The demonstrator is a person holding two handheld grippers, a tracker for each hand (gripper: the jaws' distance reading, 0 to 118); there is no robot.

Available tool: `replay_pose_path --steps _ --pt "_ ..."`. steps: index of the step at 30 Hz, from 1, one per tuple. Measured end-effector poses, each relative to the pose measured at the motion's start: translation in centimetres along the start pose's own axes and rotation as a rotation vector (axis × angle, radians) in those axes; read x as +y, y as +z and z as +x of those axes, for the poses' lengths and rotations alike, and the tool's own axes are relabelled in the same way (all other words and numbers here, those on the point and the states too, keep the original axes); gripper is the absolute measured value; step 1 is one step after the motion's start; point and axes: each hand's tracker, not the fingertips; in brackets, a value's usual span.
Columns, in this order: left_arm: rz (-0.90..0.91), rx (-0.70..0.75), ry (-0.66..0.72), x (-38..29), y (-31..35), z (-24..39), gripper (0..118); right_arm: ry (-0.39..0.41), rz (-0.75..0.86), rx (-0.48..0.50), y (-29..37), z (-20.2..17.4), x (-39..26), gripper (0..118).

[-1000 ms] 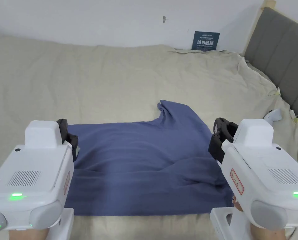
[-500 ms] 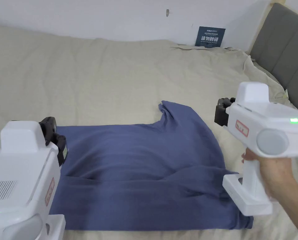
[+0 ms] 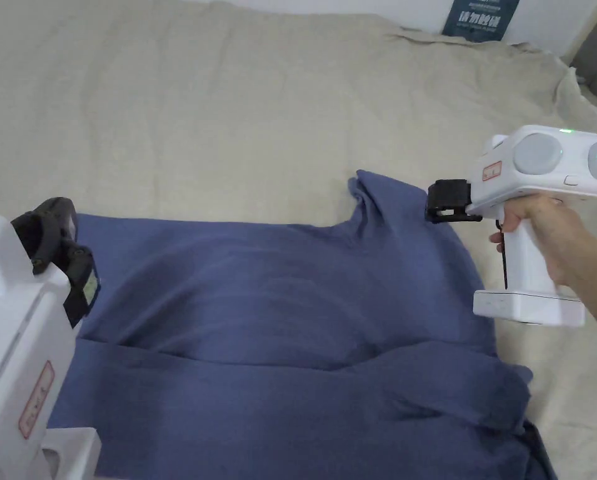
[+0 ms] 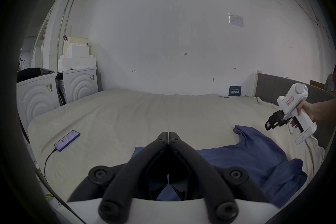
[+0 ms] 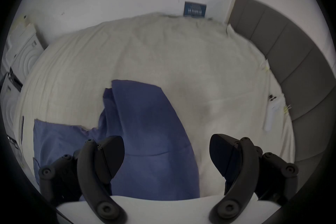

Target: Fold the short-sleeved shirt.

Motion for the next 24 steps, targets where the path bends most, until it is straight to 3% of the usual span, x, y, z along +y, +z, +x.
replay_pose_path --steps 6,10,12,14,18,21,23,24 --pt "-0.044 0.007 0.003 -0.8 -2.3 0.2 0 0.011 -0.122 -0.078 -5.1 1.2 0.6 98" --pt "-0.076 0.012 0.009 -1.5 -3.4 0.1 0 0.015 -0.156 -0.063 -6.7 1.6 0.3 97" --pt "-0.093 0.013 0.012 -1.8 -3.8 0.1 0 0.01 -0.17 -0.046 -7.1 1.6 0.0 83" --pt "-0.103 0.011 0.022 -1.9 -4.0 0.0 0 0.012 -0.175 -0.053 -7.4 1.4 -0.2 49" --pt "-0.108 0.017 0.011 -1.9 -3.9 0.0 0 -0.035 -0.143 -0.021 -6.9 1.1 -0.5 3" --pt "-0.141 0.005 -0.013 -1.4 -4.1 -0.2 0 -0.017 -0.131 -0.027 -6.2 0.4 -0.6 3" --pt "-0.179 -0.009 -0.014 -0.8 -4.6 -0.4 21 0.003 -0.11 -0.033 -5.7 0.1 -0.7 3" --pt "-0.212 -0.028 -0.009 -0.3 -5.1 -0.7 42 0.002 -0.111 -0.033 -5.4 0.2 -0.7 3"
